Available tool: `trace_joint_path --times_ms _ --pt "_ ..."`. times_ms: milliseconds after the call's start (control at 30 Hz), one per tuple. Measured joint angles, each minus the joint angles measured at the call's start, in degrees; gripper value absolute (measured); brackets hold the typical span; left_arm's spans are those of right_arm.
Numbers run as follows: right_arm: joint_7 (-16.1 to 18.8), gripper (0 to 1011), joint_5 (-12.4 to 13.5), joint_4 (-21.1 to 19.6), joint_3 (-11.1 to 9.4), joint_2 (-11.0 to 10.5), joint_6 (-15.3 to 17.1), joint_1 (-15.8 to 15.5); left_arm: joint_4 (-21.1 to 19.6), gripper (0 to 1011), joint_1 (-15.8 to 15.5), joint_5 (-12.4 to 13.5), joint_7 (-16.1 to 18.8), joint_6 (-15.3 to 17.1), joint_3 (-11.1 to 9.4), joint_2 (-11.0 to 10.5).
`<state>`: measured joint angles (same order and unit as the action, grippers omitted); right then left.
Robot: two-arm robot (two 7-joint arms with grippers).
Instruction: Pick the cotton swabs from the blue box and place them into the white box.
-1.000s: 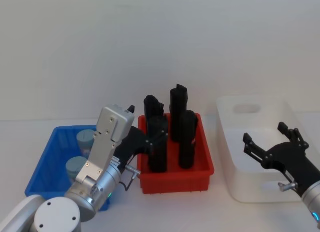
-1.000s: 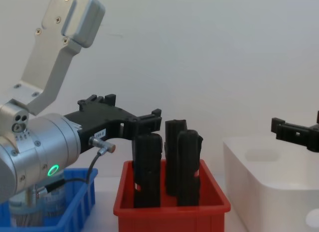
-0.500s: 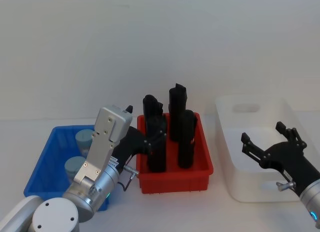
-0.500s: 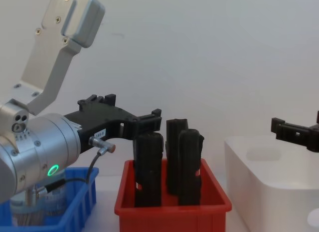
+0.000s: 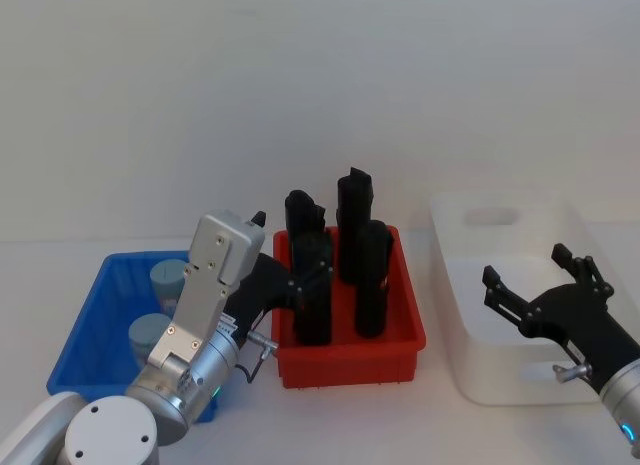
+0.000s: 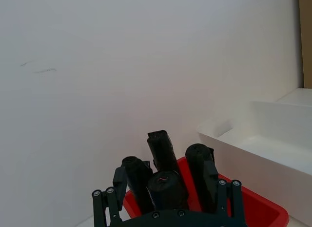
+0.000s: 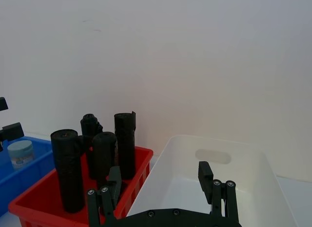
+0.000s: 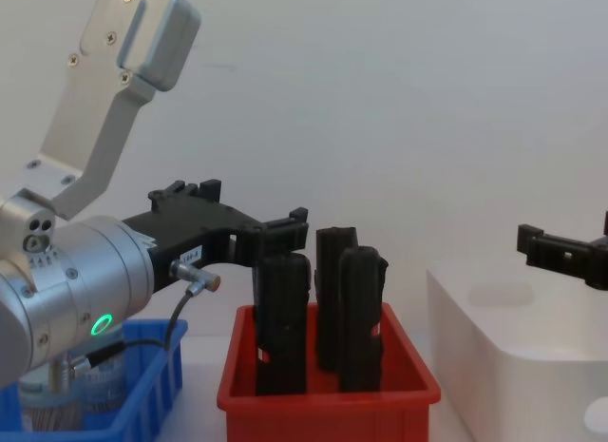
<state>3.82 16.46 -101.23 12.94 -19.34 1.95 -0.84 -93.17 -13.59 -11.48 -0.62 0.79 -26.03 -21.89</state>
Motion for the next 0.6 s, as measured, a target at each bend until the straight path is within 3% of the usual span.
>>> trace_joint_path --times_ms 600 --pt "0.0 1002 0.0 0.0 0.0 0.0 0.0 0.0 0.0 1004 0.0 0.0 0.0 0.0 0.0 0.0"
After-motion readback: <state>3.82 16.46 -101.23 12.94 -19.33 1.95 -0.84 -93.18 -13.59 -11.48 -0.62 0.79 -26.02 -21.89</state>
